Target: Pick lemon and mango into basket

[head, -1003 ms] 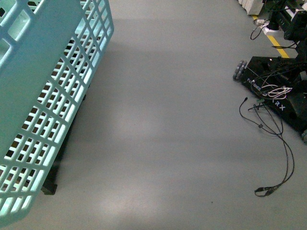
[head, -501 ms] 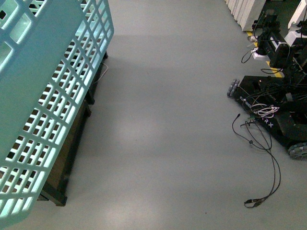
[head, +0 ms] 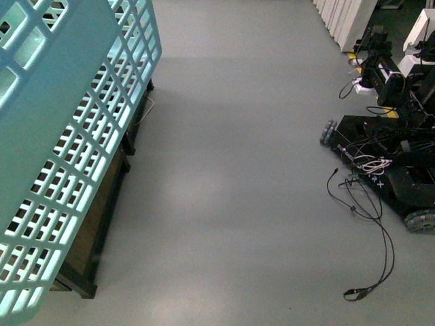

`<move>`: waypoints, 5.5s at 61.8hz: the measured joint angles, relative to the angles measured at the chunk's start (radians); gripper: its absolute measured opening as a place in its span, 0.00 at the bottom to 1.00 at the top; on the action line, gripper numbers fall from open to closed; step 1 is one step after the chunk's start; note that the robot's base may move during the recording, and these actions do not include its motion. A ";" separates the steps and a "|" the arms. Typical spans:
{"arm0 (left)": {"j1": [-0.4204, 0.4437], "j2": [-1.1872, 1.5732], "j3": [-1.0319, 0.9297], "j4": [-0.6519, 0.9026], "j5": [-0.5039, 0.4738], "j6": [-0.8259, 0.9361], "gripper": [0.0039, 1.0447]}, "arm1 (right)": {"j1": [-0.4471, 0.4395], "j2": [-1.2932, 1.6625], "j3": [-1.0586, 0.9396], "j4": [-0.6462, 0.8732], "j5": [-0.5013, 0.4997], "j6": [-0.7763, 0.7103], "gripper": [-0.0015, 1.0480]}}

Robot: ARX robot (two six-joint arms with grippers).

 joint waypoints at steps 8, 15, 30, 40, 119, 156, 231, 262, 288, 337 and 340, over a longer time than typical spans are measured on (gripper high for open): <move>-0.005 -0.002 0.000 0.000 0.025 -0.007 0.04 | 0.000 0.000 0.000 0.000 0.004 0.000 0.92; -0.003 -0.002 0.000 0.000 0.006 -0.010 0.04 | 0.000 0.000 0.000 0.000 0.003 0.000 0.92; -0.001 -0.001 0.000 0.000 0.000 -0.001 0.04 | 0.000 0.000 0.000 0.000 0.002 0.000 0.92; -0.001 -0.001 0.000 0.000 0.001 0.000 0.04 | 0.000 -0.001 0.000 0.000 0.001 0.000 0.92; -0.001 0.000 0.002 0.000 0.001 0.000 0.04 | 0.000 -0.001 0.000 0.000 0.002 0.000 0.92; -0.001 0.000 0.004 0.000 0.001 0.001 0.04 | 0.000 0.000 0.000 0.001 0.002 0.000 0.92; 0.008 0.000 0.005 -0.001 -0.025 0.007 0.04 | -0.001 0.000 -0.001 0.000 -0.011 0.000 0.92; -0.153 0.216 0.256 -0.456 -0.216 0.531 0.04 | -0.001 0.000 -0.001 0.000 -0.002 0.000 0.92; -0.433 0.595 0.534 -0.365 -0.170 0.584 0.04 | -0.001 0.000 -0.001 0.000 -0.001 0.000 0.92; -0.700 0.785 0.706 -0.340 0.016 0.590 0.04 | -0.001 0.000 -0.001 0.000 -0.001 0.000 0.92; -0.700 0.785 0.706 -0.340 0.011 0.591 0.04 | -0.001 0.000 -0.001 0.000 -0.001 0.000 0.92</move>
